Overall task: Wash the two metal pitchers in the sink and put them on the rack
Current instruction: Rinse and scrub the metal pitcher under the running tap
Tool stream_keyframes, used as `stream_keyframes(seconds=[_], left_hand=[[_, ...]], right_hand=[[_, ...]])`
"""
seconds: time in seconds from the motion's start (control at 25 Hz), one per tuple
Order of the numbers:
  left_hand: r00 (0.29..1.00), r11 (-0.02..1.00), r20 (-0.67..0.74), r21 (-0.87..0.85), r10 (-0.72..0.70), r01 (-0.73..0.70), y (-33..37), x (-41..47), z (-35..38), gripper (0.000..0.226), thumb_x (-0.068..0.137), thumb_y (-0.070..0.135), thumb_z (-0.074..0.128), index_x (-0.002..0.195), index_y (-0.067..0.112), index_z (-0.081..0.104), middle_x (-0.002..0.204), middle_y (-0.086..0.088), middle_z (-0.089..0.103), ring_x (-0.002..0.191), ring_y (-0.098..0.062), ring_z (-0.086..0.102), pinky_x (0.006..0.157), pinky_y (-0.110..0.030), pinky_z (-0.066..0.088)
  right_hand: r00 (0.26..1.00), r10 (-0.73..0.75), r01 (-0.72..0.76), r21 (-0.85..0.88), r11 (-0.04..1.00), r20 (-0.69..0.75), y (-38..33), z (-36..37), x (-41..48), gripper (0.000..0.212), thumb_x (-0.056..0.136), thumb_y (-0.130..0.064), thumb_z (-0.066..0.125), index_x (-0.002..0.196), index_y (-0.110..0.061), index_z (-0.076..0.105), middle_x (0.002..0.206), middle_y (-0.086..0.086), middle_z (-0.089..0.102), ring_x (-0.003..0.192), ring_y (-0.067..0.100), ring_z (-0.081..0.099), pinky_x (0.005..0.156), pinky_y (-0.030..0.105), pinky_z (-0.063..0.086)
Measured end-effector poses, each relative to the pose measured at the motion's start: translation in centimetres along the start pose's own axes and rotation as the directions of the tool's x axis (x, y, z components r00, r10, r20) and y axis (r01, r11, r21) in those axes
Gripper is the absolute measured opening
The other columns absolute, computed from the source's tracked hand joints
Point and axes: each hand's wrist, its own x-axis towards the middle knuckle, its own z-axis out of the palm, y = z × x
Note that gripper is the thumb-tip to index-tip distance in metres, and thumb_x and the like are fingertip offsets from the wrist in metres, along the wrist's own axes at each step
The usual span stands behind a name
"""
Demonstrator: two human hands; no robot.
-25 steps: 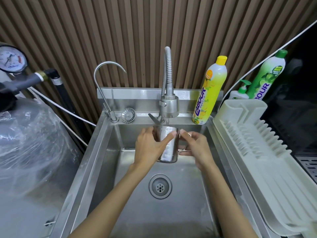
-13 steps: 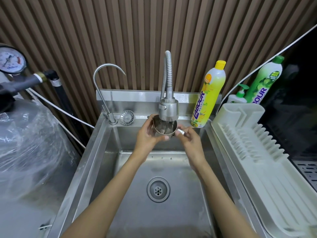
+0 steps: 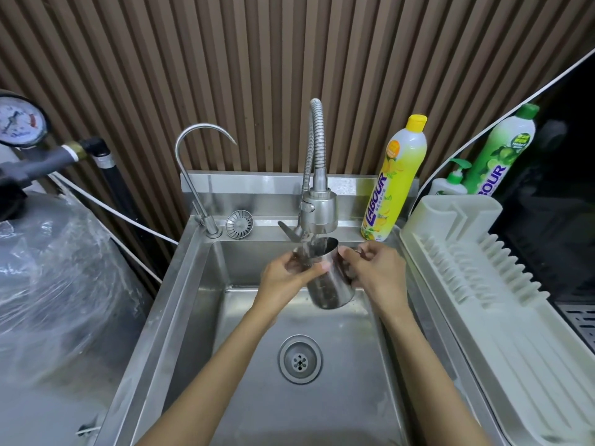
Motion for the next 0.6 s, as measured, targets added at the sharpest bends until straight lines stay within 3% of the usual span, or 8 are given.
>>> stream_keyframes(seconds=[0.08,0.16,0.24,0.28,0.36,0.44,0.52,0.6], left_hand=[[0.996,0.97,0.089,-0.243,0.029,-0.006,-0.3,0.6,0.7,0.042,0.066,0.01,0.079,0.104,0.02,0.065,0.103,-0.005,0.072,0.099,-0.016,0.065,0.1,-0.035,0.048],[0.988,0.936,0.042,-0.327,0.151,-0.129,0.1,1.2,1.4,0.061,0.065,-0.008,0.074,0.116,0.02,0.056,0.11,-0.002,0.068,0.102,-0.011,0.063,0.093,-0.02,0.05],[0.967,0.916,-0.061,-0.311,0.246,-0.252,0.6,1.7,1.3,0.074,0.059,-0.015,0.074,0.112,0.032,0.053,0.114,0.004,0.063,0.104,-0.001,0.06,0.093,-0.013,0.046],[0.943,0.913,-0.115,-0.237,0.313,-0.332,0.8,1.8,0.9,0.078,0.056,-0.014,0.075,0.109,0.039,0.052,0.114,0.009,0.06,0.104,0.004,0.058,0.093,-0.011,0.044],[0.88,0.894,-0.157,0.061,0.448,-0.444,1.6,1.4,-0.3,0.079,0.054,-0.001,0.081,0.111,0.043,0.049,0.112,0.015,0.052,0.106,0.004,0.051,0.096,-0.013,0.038],[0.882,0.833,-0.138,0.421,0.451,-0.36,2.5,1.0,-0.9,0.082,0.055,0.025,0.084,0.129,0.03,0.048,0.113,0.006,0.046,0.112,-0.01,0.042,0.101,-0.024,0.036],[0.897,0.777,-0.186,0.588,0.4,-0.225,3.0,0.4,-0.9,0.091,0.052,0.053,0.075,0.133,0.019,0.048,0.111,-0.003,0.046,0.114,-0.019,0.04,0.1,-0.031,0.036],[0.898,0.801,-0.246,0.574,0.365,-0.169,2.8,-0.2,-0.5,0.085,0.052,0.065,0.07,0.12,0.015,0.057,0.1,-0.004,0.05,0.106,-0.021,0.046,0.09,-0.029,0.041]], right_hand=[[0.984,-0.159,0.151,-0.101,0.983,-0.082,-0.5,0.2,-0.7,0.017,0.079,-0.026,0.068,0.072,-0.013,0.061,0.071,0.003,0.065,0.074,0.026,0.062,0.072,0.034,0.049],[0.986,-0.15,0.161,0.183,0.97,-0.072,-0.1,1.0,-0.8,0.006,0.082,-0.017,0.066,0.078,-0.016,0.062,0.085,-0.004,0.069,0.08,0.015,0.065,0.075,0.024,0.048],[0.994,-0.099,0.063,0.529,0.846,0.041,0.7,2.0,-0.2,0.021,0.085,-0.006,0.061,0.069,-0.016,0.051,0.1,-0.009,0.068,0.088,0.0,0.065,0.082,0.013,0.048],[0.99,-0.083,-0.016,0.659,0.752,0.118,1.1,2.5,0.0,0.025,0.086,-0.002,0.058,0.067,-0.014,0.047,0.101,-0.008,0.067,0.091,-0.001,0.065,0.087,0.015,0.048],[0.953,-0.034,-0.233,0.805,0.546,0.3,2.0,3.5,0.4,0.025,0.088,0.0,0.053,0.067,-0.012,0.046,0.088,-0.001,0.068,0.09,0.013,0.064,0.088,0.025,0.051],[0.889,0.03,-0.423,0.792,0.44,0.457,2.4,3.8,0.2,0.019,0.089,-0.007,0.053,0.071,-0.01,0.05,0.073,0.006,0.069,0.081,0.023,0.065,0.081,0.032,0.056],[0.848,0.084,-0.493,0.719,0.49,0.524,2.2,3.3,-0.2,0.011,0.089,-0.015,0.056,0.079,-0.01,0.056,0.073,0.011,0.067,0.074,0.026,0.067,0.074,0.036,0.059],[0.87,0.15,-0.451,0.639,0.623,0.469,1.3,2.1,-0.2,0.012,0.087,-0.018,0.061,0.078,-0.01,0.058,0.073,0.011,0.066,0.068,0.026,0.066,0.063,0.036,0.061]])
